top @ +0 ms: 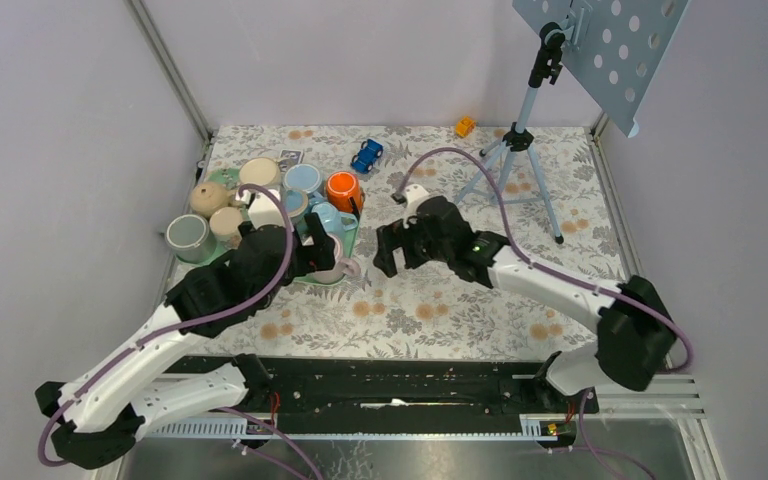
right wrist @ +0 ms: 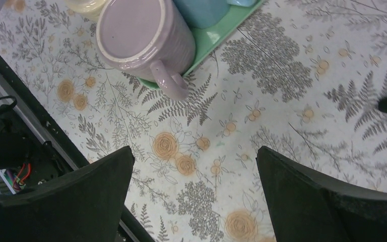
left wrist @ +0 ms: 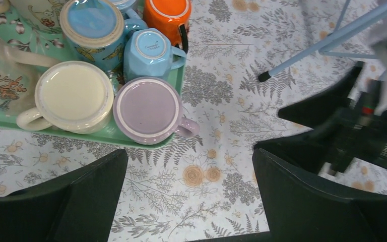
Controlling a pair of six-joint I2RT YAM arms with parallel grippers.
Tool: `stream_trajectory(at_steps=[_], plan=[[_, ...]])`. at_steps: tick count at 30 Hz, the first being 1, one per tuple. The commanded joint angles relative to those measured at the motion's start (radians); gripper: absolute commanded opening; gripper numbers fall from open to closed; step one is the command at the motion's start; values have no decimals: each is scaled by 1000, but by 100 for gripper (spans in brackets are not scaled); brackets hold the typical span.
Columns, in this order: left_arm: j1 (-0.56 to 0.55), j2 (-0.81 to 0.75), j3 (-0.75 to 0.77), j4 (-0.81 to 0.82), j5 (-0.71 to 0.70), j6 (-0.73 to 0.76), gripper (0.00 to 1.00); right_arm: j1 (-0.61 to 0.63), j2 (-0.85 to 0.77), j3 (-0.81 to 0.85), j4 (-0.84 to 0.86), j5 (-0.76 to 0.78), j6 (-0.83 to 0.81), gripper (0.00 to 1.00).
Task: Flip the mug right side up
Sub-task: Turn over the cup on the tray.
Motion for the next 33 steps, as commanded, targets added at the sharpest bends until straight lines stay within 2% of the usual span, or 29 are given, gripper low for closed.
stream_trajectory(at_steps=[1, 10, 17, 25, 33], plan=[[7, -53, 47, 5, 52, 16, 99, 36, 100, 103, 50, -44, -113, 100], [6, -75, 116, -42, 75, 1, 99, 64, 284, 215, 126, -98, -249, 92], [6, -104, 164, -61, 59, 0, 99, 83, 397, 311, 80, -126, -323, 74], [6, -105, 181, -66, 65, -12, 99, 117, 515, 416, -20, -122, -376, 59], [7, -93, 203, -65, 64, -14, 99, 156, 598, 494, -79, -91, -405, 50]])
